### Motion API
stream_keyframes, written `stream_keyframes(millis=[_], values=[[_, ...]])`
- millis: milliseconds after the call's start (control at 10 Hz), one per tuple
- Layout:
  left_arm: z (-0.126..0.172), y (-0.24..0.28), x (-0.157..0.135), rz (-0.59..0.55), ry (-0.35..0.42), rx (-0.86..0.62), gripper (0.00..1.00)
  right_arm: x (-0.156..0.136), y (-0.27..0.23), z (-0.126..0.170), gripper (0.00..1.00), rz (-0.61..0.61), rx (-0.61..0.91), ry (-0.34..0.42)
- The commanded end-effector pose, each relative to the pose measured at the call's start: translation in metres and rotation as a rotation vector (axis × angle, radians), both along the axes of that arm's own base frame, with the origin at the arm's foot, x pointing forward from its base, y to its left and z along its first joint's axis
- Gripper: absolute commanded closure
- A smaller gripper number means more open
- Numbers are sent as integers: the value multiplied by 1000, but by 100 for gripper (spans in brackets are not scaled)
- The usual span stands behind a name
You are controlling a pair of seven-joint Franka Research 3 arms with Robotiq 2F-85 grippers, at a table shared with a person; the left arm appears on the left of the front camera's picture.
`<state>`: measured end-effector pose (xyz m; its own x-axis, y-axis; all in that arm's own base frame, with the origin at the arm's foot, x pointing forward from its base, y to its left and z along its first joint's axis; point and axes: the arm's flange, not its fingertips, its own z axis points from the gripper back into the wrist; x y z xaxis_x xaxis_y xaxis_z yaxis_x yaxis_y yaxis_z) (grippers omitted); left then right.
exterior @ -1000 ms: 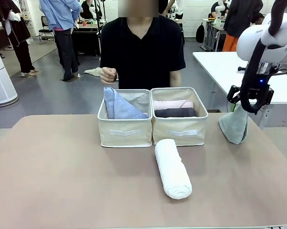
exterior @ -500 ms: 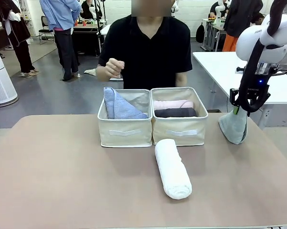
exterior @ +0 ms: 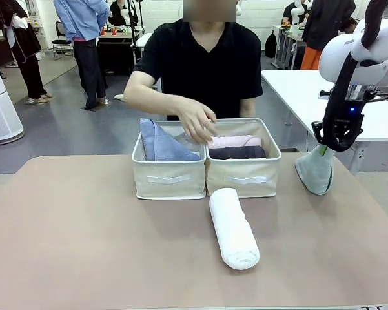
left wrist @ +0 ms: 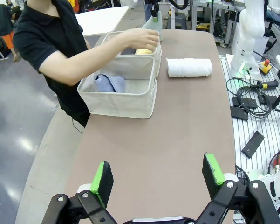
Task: Sort the towels based on their folding style.
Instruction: Pick up another triangle-folded towel from the table and place it in the left Fabric basket.
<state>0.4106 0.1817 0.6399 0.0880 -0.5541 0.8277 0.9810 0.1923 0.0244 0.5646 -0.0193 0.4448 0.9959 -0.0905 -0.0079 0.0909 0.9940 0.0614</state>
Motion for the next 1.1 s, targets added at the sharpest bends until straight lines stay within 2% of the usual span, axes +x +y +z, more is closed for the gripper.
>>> stream_keyframes(millis=[0,100,200,400,500,600,800,900,1000], values=[[2,1,-2,-8,-3,-3,0,4,-2,1,100,13,25,-17],[2,1,-2,-8,-3,-3,0,-4,-1,12,100,51,-3,-23],[2,1,-2,-8,-3,-3,0,-26,3,41,100,110,-91,-27],[2,1,-2,-8,-3,-3,0,-92,-1,130,100,127,-216,-112],[2,1,-2,-8,-3,-3,0,-121,-6,163,100,130,-240,-139],[2,1,-2,-8,-3,-3,0,-146,-6,189,100,214,-205,-155],[2,1,-2,-8,-3,-3,0,-179,-9,218,100,249,-137,-207],[2,1,-2,-8,-3,-3,0,-185,-12,218,100,103,-119,-168],[2,1,-2,-8,-3,-3,0,-183,-7,233,100,208,-199,-198]])
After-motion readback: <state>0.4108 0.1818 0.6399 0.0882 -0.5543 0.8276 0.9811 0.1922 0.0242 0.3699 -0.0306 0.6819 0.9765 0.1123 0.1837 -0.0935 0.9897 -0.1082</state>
